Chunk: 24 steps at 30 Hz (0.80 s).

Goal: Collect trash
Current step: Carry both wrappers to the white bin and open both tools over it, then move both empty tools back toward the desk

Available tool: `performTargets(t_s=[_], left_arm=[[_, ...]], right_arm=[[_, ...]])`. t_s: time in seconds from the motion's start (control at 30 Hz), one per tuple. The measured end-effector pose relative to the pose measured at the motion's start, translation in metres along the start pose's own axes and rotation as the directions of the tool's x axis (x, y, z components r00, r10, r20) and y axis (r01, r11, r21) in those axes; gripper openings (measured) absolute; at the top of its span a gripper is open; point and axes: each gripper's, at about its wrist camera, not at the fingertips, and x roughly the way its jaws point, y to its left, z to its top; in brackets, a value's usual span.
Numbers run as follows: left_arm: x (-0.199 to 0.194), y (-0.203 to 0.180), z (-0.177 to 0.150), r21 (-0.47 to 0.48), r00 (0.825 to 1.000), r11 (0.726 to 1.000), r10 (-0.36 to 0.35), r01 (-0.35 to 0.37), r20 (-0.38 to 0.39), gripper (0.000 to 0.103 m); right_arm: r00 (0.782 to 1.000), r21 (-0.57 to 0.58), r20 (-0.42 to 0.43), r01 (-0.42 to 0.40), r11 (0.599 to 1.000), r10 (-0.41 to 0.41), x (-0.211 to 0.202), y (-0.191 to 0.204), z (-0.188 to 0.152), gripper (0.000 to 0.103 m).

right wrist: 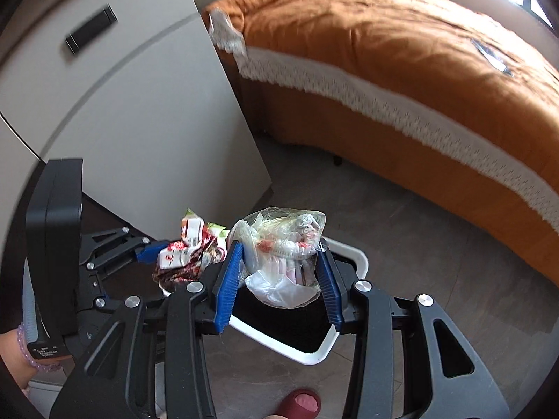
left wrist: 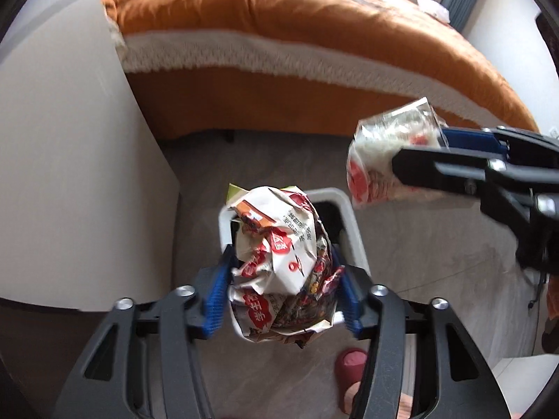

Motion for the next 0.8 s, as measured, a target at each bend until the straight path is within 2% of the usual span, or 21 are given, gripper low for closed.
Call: performTargets(t_s=[0.03, 0.07, 0.1, 0.23, 0.4, 0.6, 0.8], left_arm=[[0.009, 0.001, -0.003, -0.002, 1.0, 1.0, 0.003, -0.003, 0.001, 0.09], [0.019, 0.002, -0.006, -0.005, 1.0, 1.0, 0.021, -0.021, 0.012, 0.098], [0.026, 0.001, -0.011, -0.007, 0.999, 1.0, 0.03, -0.03, 0.018, 0.098], [0.05, 0.008, -0.021, -0.015, 0.999, 0.999, 0.042, -0.042, 0.01, 0.098], [0.046, 0.012, -0.023, -0.029, 0.998, 0.998, 0.052, -0.051, 0.023, 0.098], [-0.002, 0.008, -0.006, -0.035, 0.997, 0.998, 0.049, -0.047, 0.063, 0.098], [-0.068, 0.007, 0.022, -0.036, 0.993, 0.998, 0.063, -0.06, 0.099, 0.098]], right_arm=[[1.0, -0.004, -0.007, 0.002, 1.0, -0.002, 0.015, -0.003, -0.009, 0.06], [1.0, -0.01, -0.021, 0.01, 1.0, -0.01, 0.026, -0.006, -0.015, 0.096], [1.0, -0.013, -0.018, 0.021, 1.0, -0.022, 0.032, -0.007, -0.02, 0.099], [0.998, -0.037, -0.034, 0.059, 0.998, -0.06, 0.055, -0.01, -0.038, 0.099], [0.996, -0.036, -0.041, 0.075, 0.997, -0.077, 0.058, -0.014, -0.037, 0.099], [0.995, -0.059, 0.004, 0.105, 0.993, -0.105, 0.023, -0.001, -0.013, 0.099], [0.991, -0.073, 0.05, 0.124, 0.99, -0.121, -0.036, 0.025, 0.022, 0.099]])
